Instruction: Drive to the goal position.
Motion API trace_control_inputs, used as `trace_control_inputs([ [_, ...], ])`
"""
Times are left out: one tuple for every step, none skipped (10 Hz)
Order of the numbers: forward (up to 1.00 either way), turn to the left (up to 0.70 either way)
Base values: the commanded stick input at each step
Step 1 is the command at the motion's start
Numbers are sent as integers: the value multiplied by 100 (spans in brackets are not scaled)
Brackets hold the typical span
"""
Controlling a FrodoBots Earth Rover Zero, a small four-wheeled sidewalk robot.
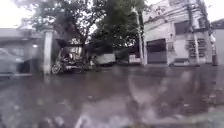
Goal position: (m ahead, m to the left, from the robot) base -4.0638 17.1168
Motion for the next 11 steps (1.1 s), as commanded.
trace_control_inputs([
  [100, 27],
  [100, 27],
  [100, 27],
  [100, 27],
  [100, 27],
  [100, 27],
  [100, 27],
  [100, 27],
  [100, 27],
  [100, 0],
  [100, 0],
])
